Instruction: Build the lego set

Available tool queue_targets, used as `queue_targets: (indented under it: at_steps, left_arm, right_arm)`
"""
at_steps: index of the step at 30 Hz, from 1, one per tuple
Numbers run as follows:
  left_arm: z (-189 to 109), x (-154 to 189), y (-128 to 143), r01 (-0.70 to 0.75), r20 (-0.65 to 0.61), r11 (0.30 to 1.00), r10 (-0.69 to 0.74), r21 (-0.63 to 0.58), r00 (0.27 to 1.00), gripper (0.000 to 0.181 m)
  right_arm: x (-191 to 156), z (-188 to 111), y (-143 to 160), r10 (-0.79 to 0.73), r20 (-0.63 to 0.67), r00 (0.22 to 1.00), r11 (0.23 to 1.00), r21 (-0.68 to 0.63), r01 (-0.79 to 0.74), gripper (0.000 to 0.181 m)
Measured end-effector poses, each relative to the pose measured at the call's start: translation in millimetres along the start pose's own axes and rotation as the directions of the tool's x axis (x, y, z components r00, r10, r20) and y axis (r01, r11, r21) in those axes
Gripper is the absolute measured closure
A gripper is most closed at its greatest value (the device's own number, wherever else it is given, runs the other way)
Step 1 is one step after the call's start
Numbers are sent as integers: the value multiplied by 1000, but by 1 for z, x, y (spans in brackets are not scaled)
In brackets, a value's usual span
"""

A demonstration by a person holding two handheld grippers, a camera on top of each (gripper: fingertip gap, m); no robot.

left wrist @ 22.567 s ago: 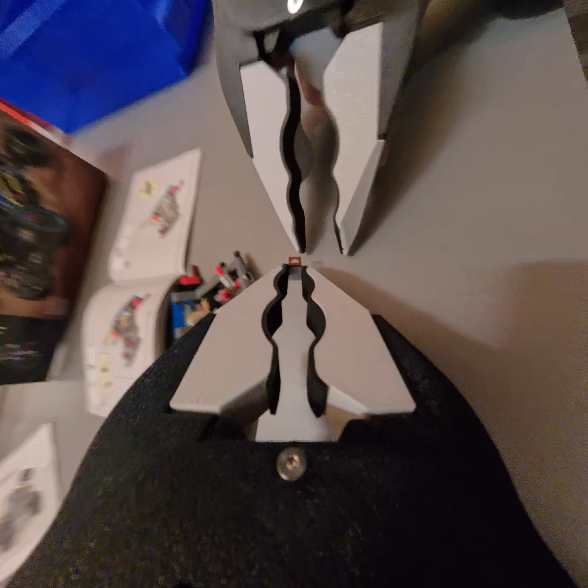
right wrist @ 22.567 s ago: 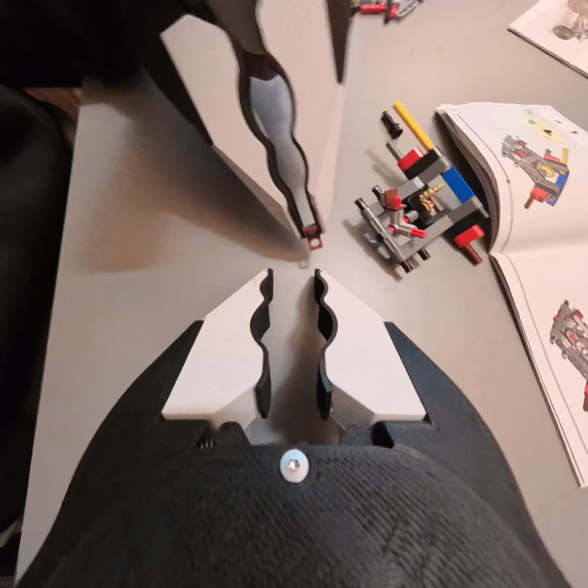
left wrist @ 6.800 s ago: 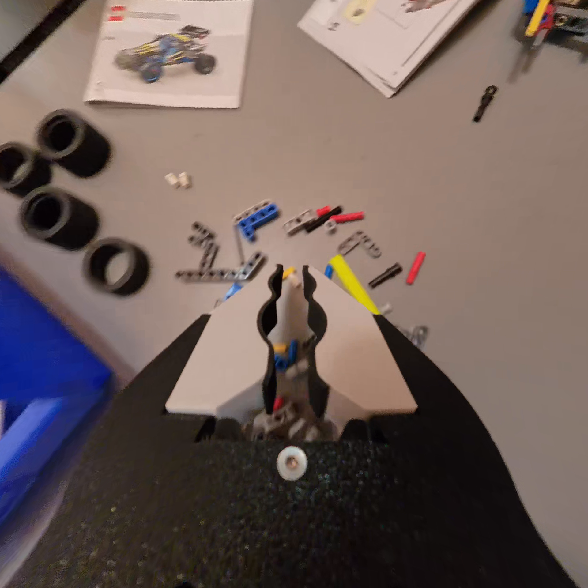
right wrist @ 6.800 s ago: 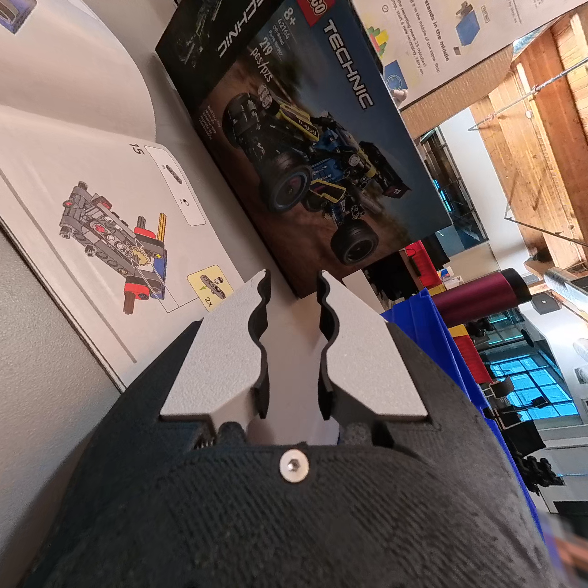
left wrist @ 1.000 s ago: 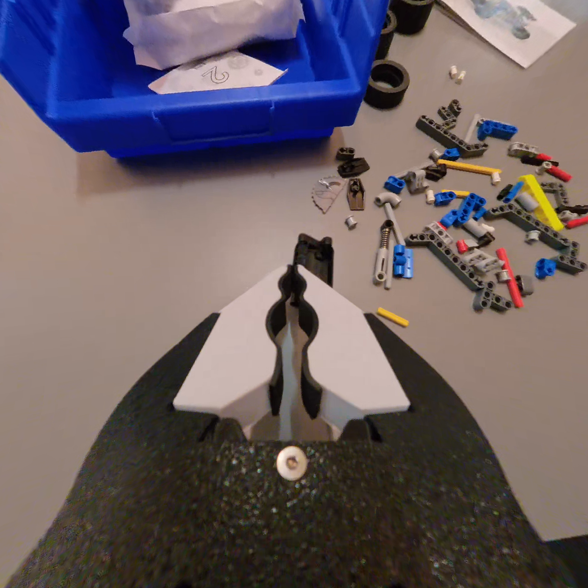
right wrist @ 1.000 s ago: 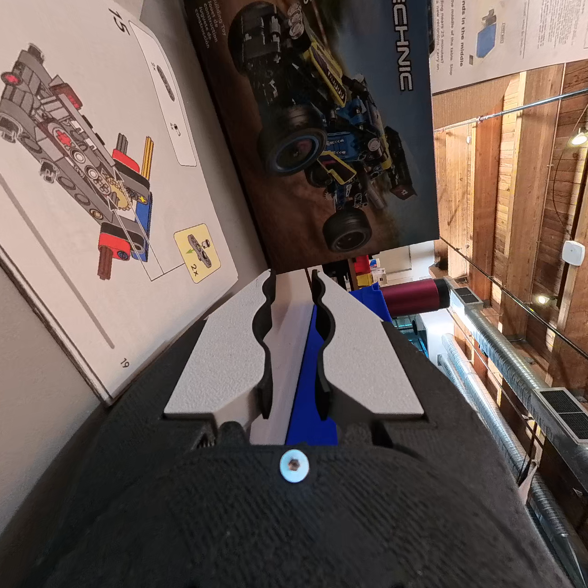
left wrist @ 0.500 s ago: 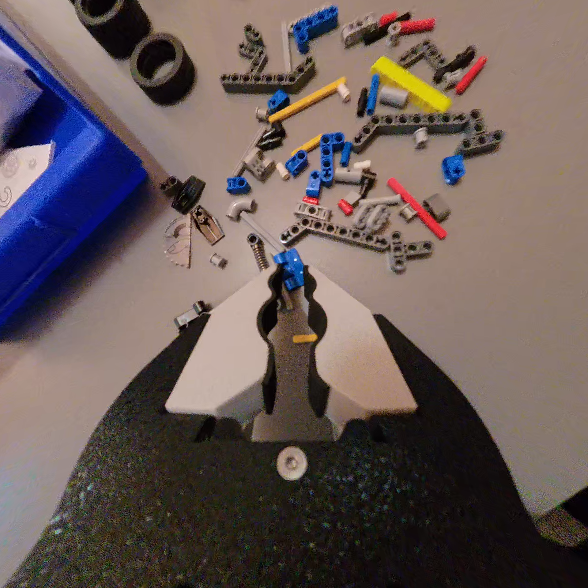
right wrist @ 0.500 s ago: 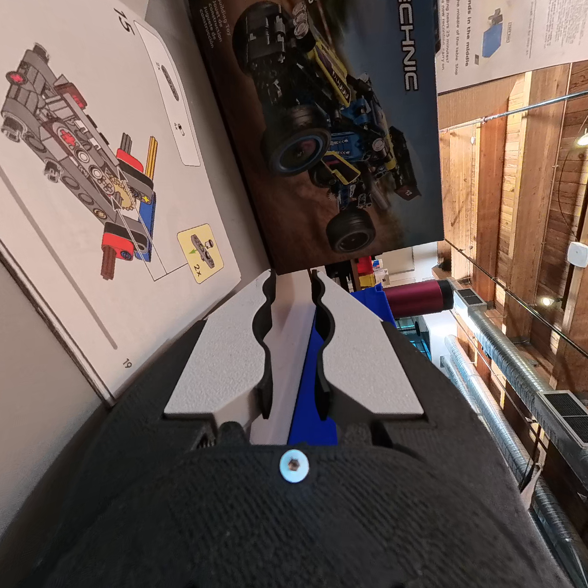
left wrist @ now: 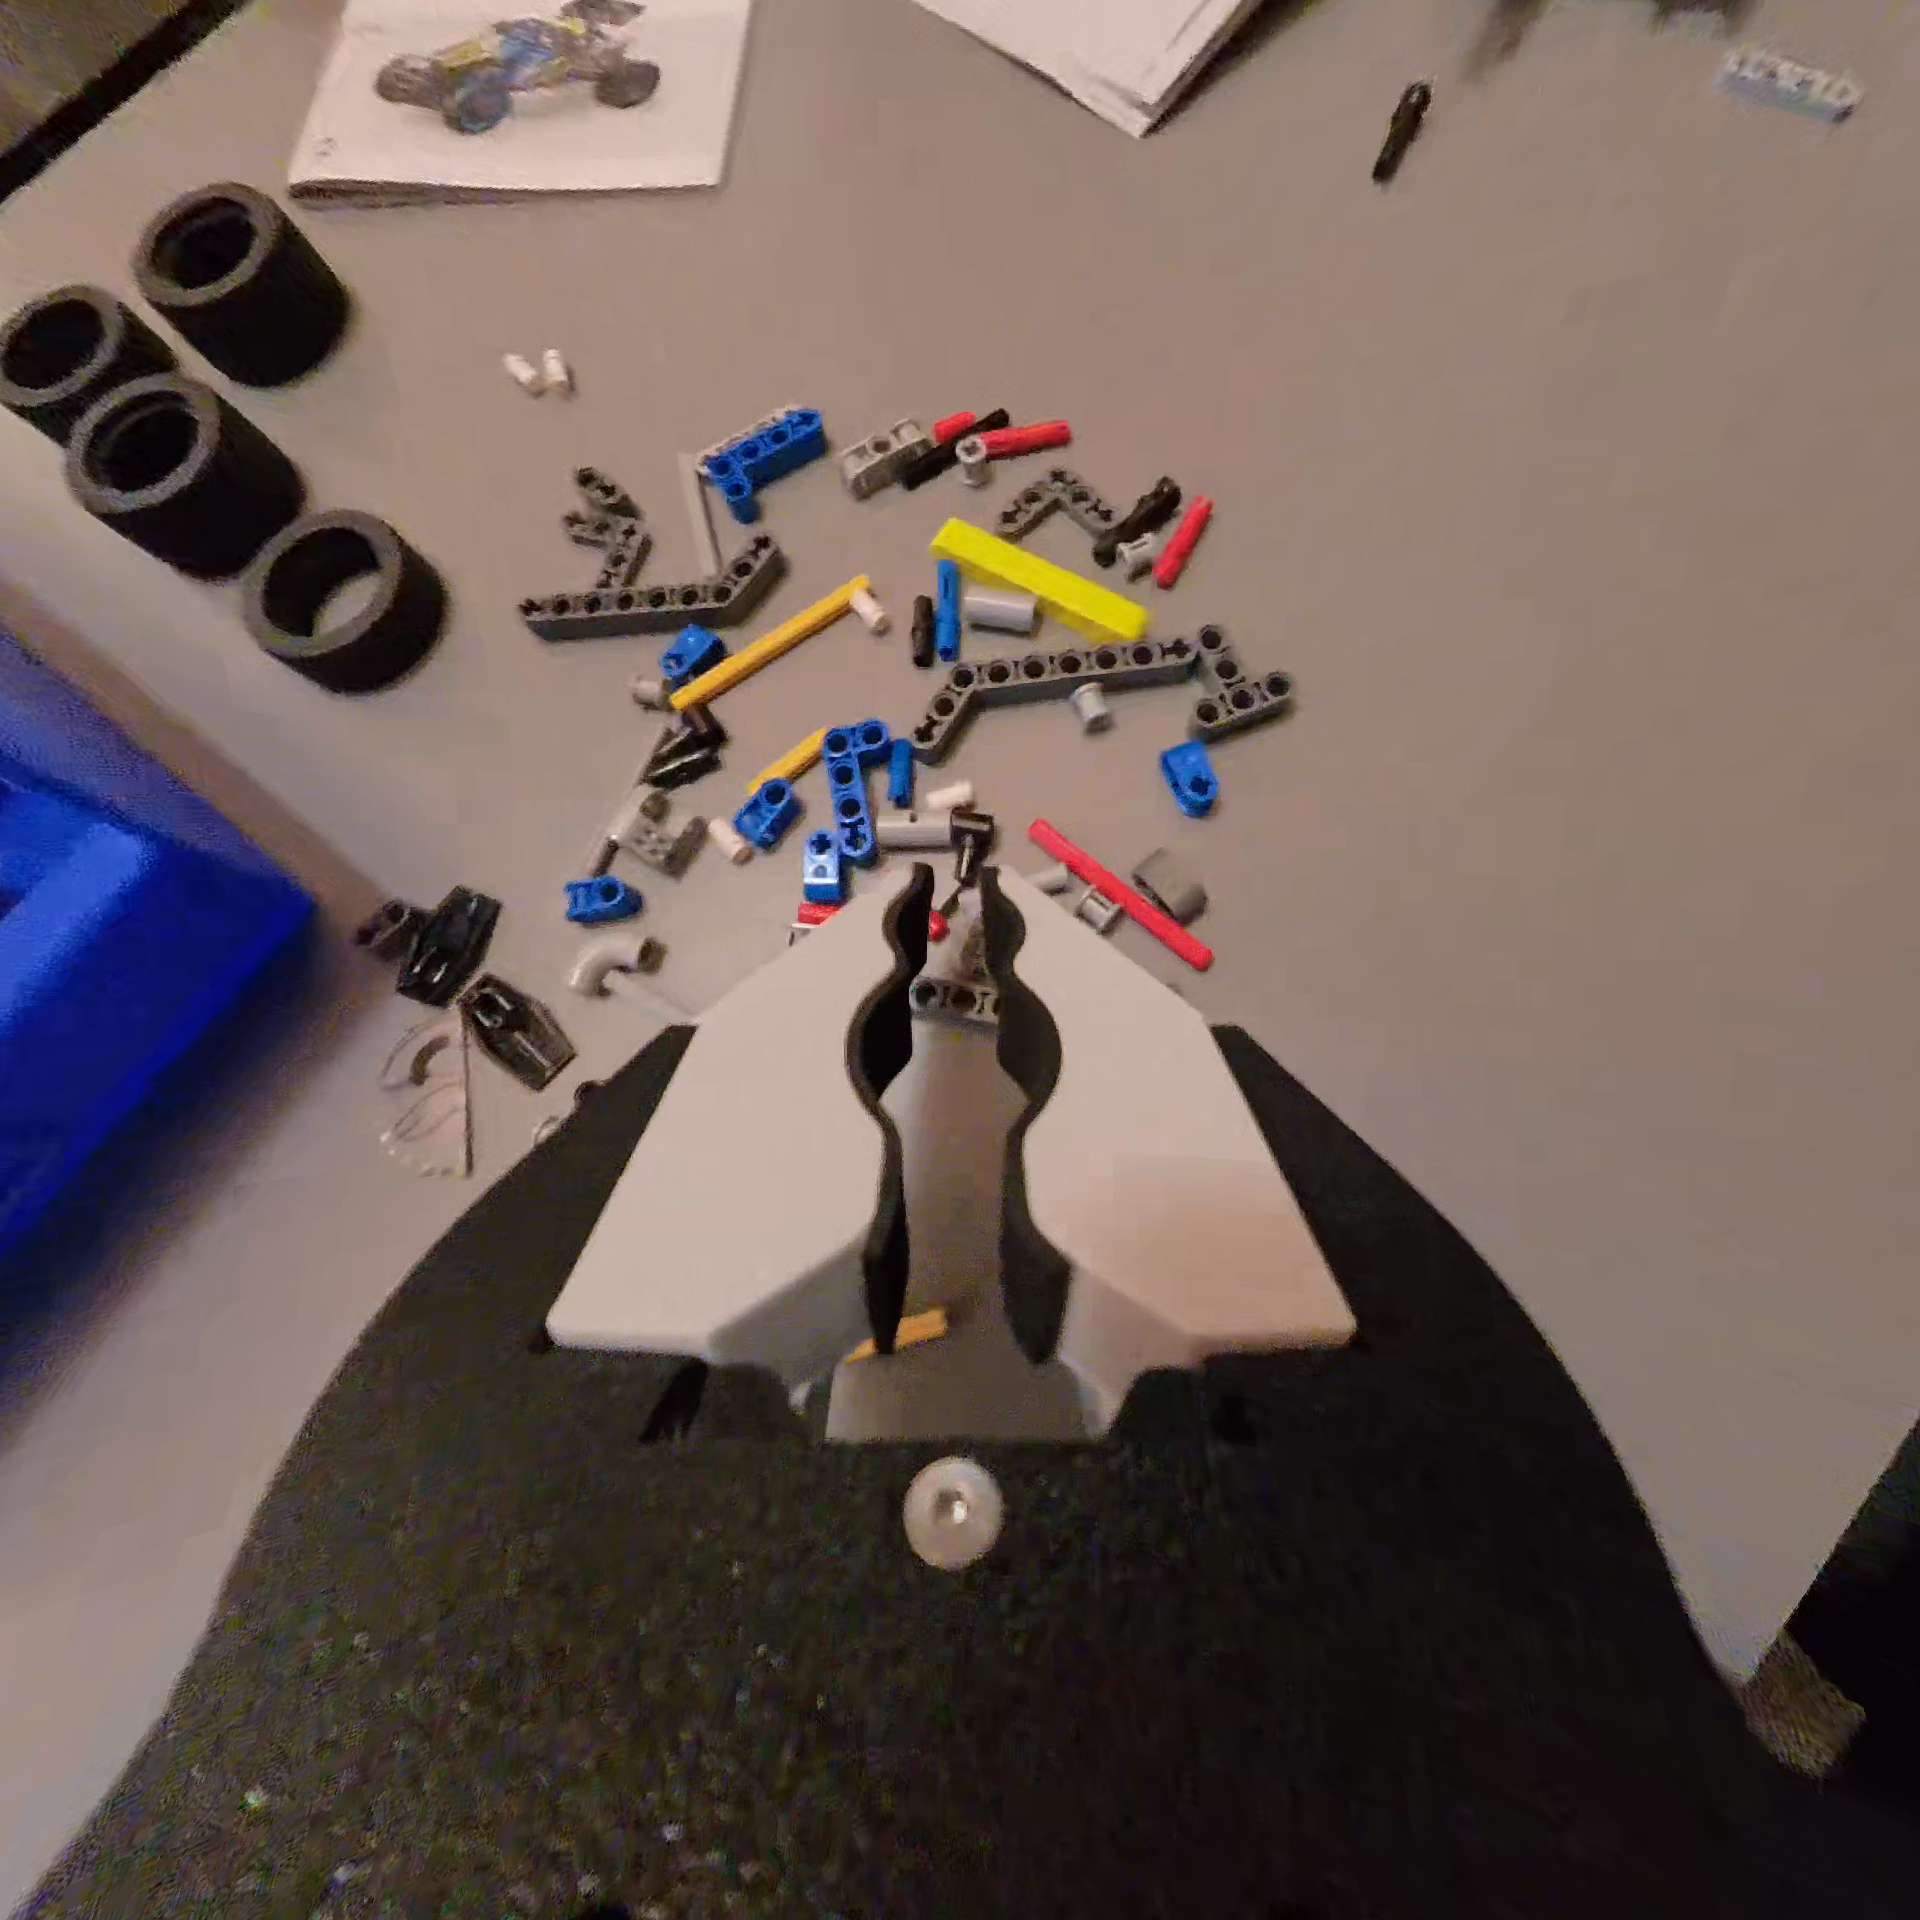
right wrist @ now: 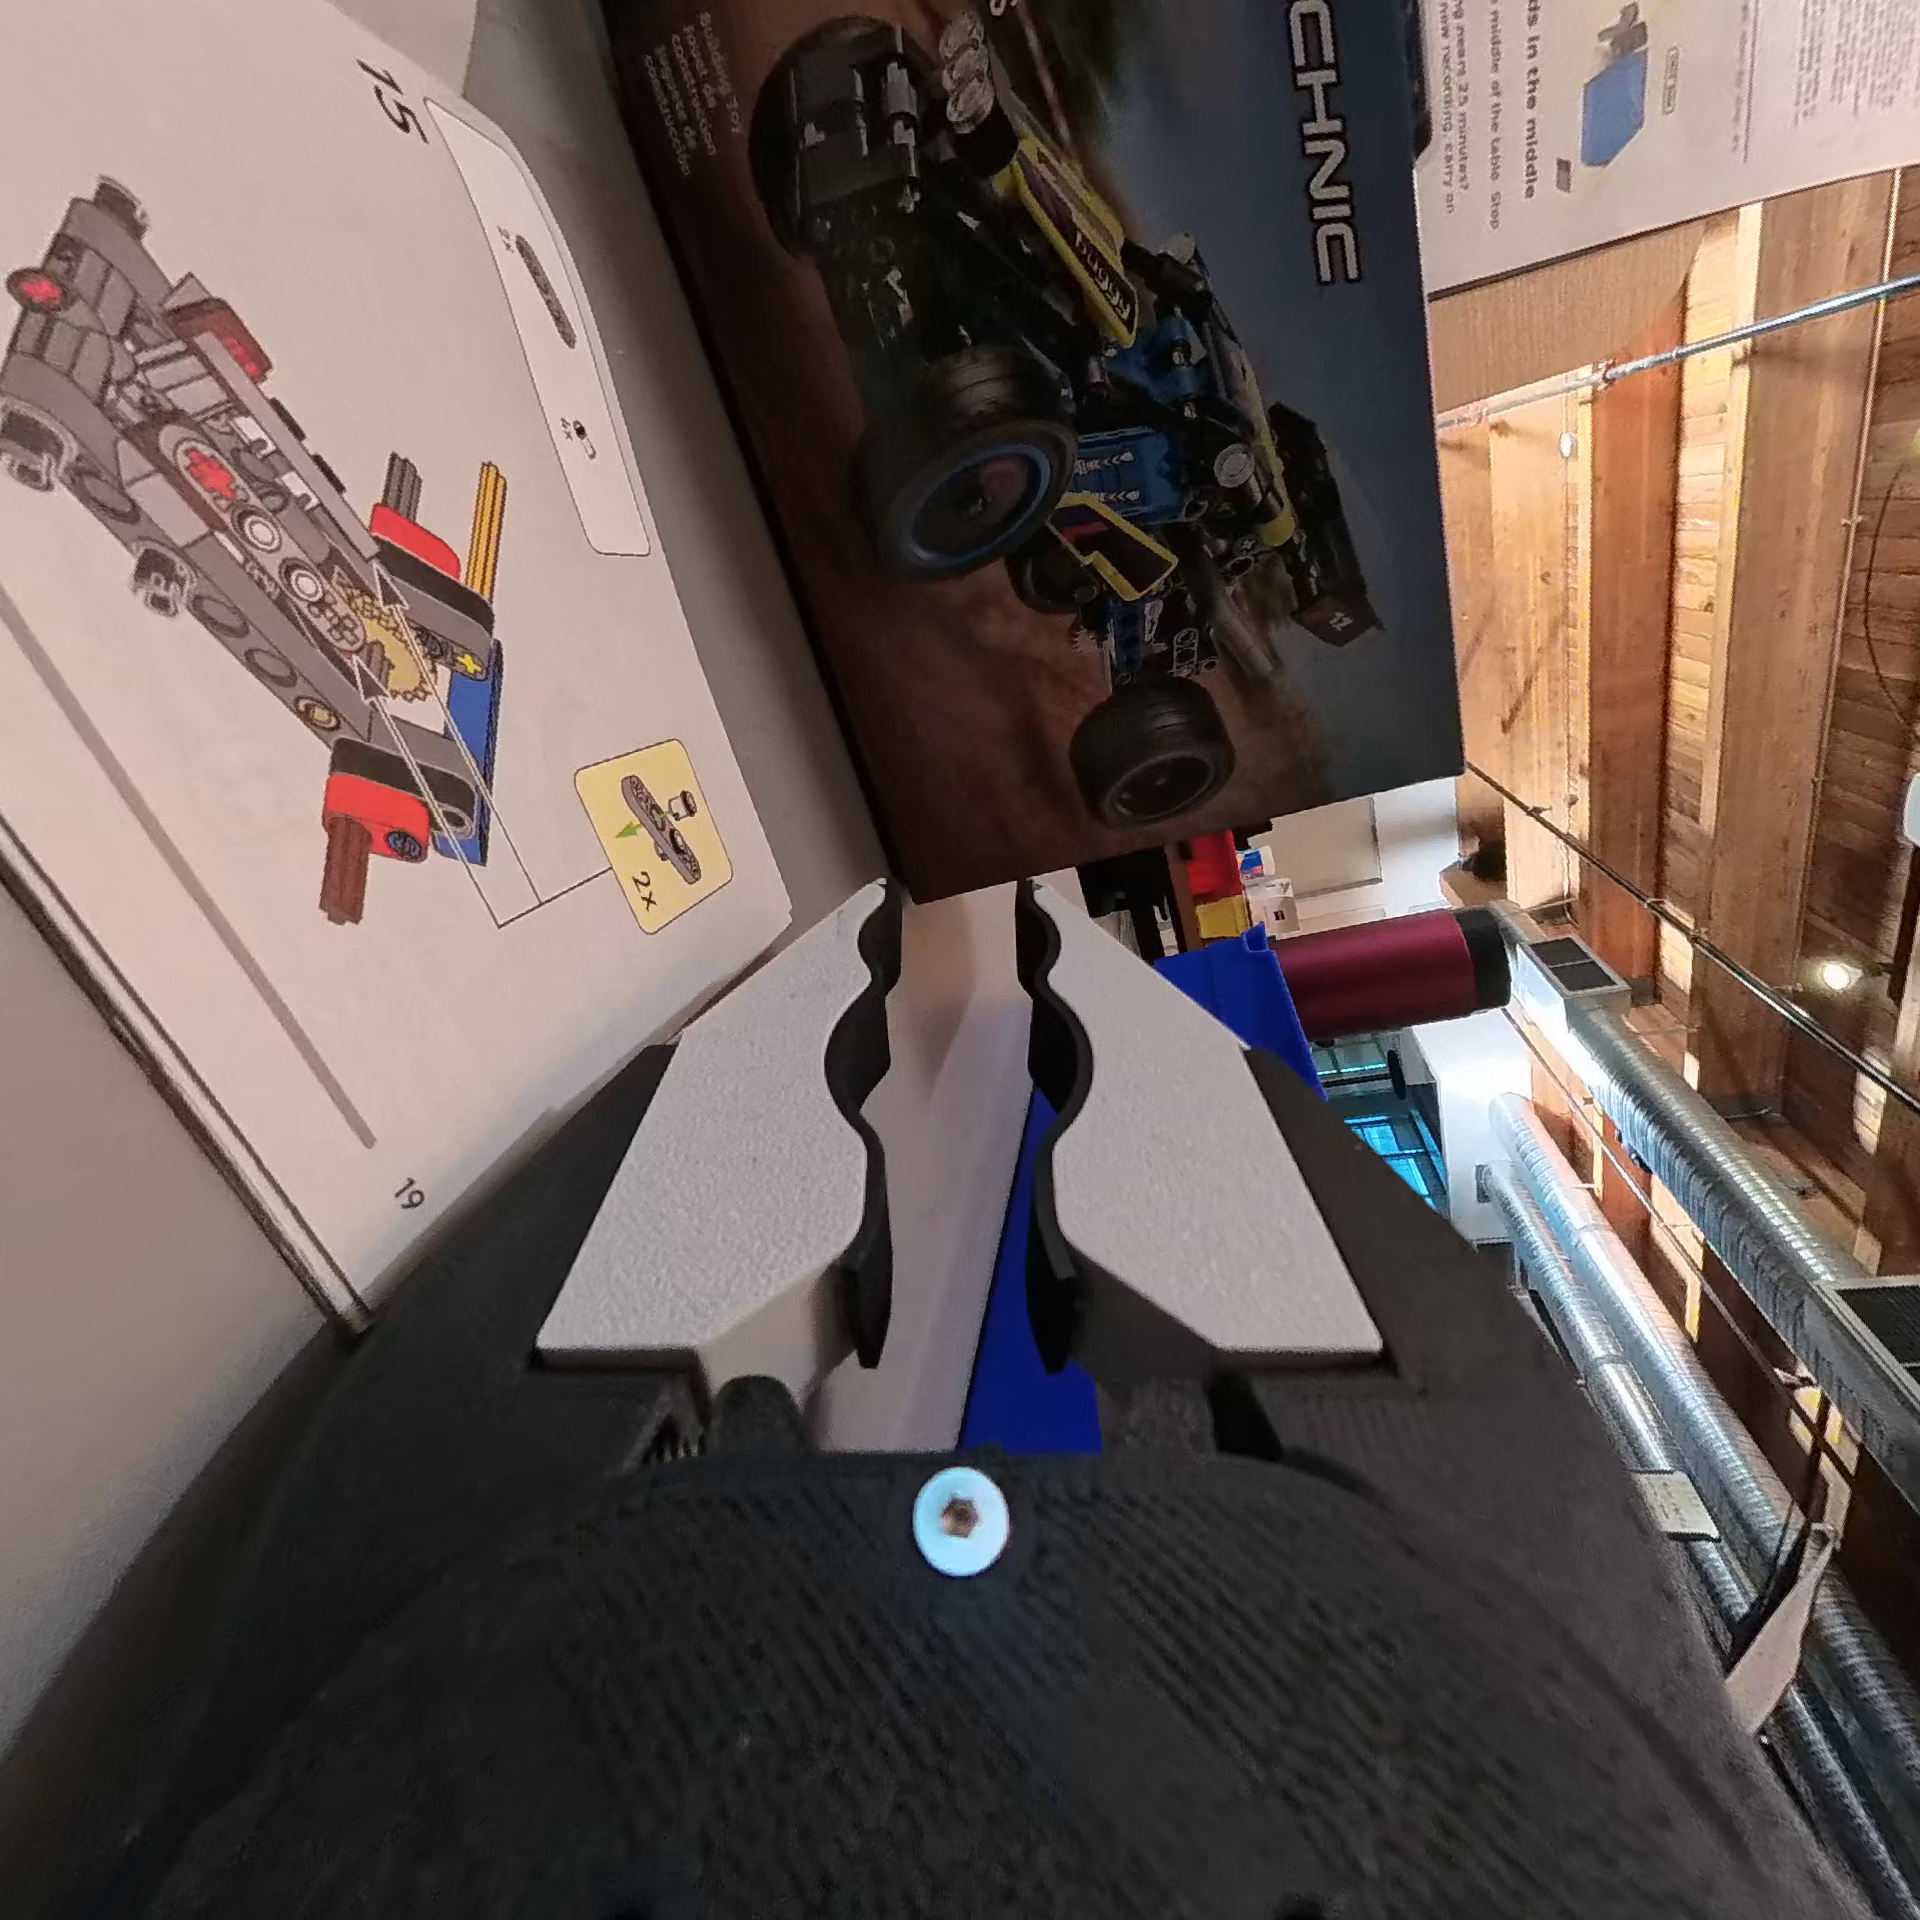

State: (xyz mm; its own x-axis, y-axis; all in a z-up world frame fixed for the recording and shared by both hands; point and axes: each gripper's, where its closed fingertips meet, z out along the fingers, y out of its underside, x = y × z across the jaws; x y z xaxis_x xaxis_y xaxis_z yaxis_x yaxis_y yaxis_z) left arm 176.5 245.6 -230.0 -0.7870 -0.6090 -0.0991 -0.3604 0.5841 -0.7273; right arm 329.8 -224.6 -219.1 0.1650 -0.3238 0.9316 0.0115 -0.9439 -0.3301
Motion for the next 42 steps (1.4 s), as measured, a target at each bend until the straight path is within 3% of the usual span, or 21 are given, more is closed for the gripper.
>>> queue_targets:
  at_steps: [3,8,13,19,23,30,36,40,42]
  left_arm:
    - [12,-1,21,-20,10,987,22,-157,1000,176]
    - [-2,-23,39,49,116,985,-30,-166,993,179]
    - [-1,-37,-4,64,191,998,-67,19,979,176]
    - [53,-4,-49,55,61,997,-58,61,996,175]
    - [74,14,-46,-11,9,1000,12,-23,1000,176]
    - [46,-7,-23,11,90,995,-2,-96,996,174]
    - [38,-27,-43,90,164,996,-91,17,982,172]
    - [48,-34,-49,74,173,997,-70,-17,982,169]
    - [56,-29,-55,102,111,995,-99,-19,989,167]
  right_arm:
    - [0,0,0,-4,-1,1000,1000,1,4,161]
    - [-2,0,-3,-13,7,1000,1000,10,13,162]
    - [-2,0,-3,-6,9,1000,1000,13,6,161]
    - [1,-1,-3,15,2,1000,1000,19,-15,161]
    - [2,-1,-2,28,0,1000,999,22,-28,161]
    - [1,-1,-3,35,5,999,999,26,-35,162]
    - [-1,0,-4,15,10,1000,1000,26,-16,161]
    - [1,0,-3,28,4,1000,999,23,-28,161]
    - [2,0,-2,30,1,1000,999,19,-30,161]
